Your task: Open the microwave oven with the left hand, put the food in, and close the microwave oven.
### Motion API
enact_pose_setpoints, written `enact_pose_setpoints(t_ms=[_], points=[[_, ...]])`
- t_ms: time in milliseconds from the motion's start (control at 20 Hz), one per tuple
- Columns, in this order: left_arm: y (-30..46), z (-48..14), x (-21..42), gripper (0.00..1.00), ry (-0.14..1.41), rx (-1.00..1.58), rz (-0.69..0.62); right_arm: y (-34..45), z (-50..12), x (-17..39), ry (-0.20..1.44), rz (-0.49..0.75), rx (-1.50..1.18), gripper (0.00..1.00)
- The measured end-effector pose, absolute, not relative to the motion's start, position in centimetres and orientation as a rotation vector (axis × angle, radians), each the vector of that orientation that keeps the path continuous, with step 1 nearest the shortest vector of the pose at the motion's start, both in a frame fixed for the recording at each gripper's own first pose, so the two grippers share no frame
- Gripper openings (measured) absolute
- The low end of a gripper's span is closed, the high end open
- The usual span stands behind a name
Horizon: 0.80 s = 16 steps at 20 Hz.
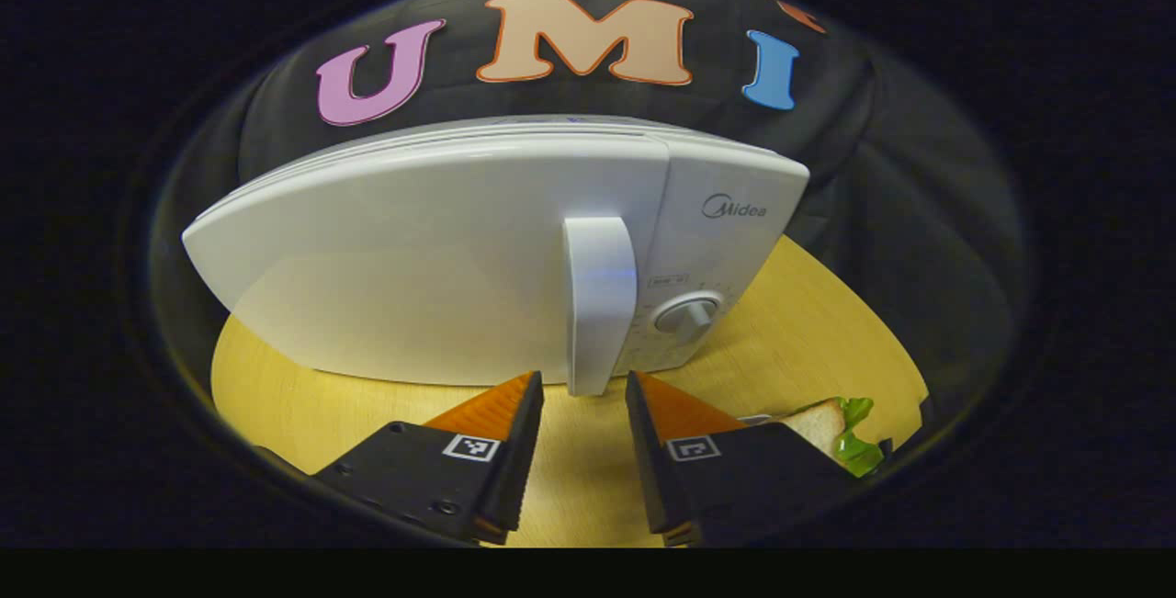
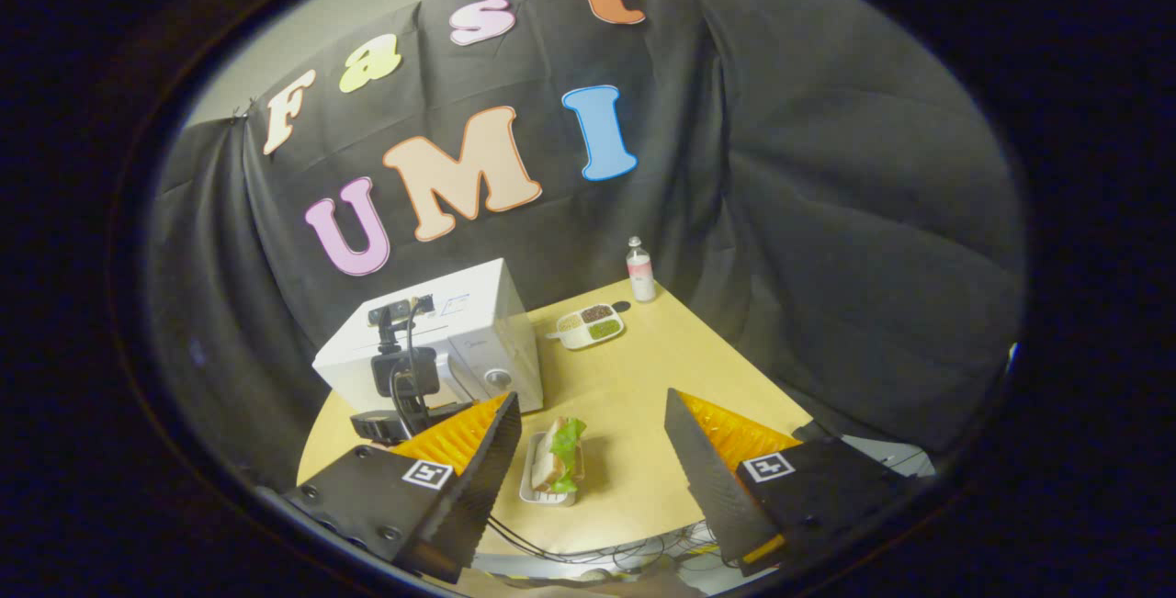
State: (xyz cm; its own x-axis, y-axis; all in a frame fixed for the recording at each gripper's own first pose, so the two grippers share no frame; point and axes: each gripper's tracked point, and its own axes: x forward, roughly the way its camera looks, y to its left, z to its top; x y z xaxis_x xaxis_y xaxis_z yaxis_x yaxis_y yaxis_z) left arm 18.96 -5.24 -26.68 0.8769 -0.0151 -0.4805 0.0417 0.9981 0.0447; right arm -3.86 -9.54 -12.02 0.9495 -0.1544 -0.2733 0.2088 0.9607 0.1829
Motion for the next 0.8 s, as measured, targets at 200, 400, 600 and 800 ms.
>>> enact_pose_setpoints(t_ms=[200, 400, 600, 800], points=[[-5.6, -26.5, 20.3, 0.35, 0.496, 0.032, -0.023, -9.2, -11.8, -3.4, 0.257, -0.179, 0.208, 0.90], [-5.5, -26.6, 21.0, 0.30, 0.511, 0.034, 0.020, -8.8, -12.2, -3.2, 0.277, -0.167, 0.201, 0.90], [-5.4, -26.6, 21.0, 0.20, 0.498, 0.012, 0.049, -8.5, -12.3, -3.3, 0.297, -0.156, 0.200, 0.90], [-5.4, -26.6, 20.7, 0.07, 0.477, -0.005, 0.070, -8.1, -12.2, -3.6, 0.305, -0.148, 0.195, 0.90]])
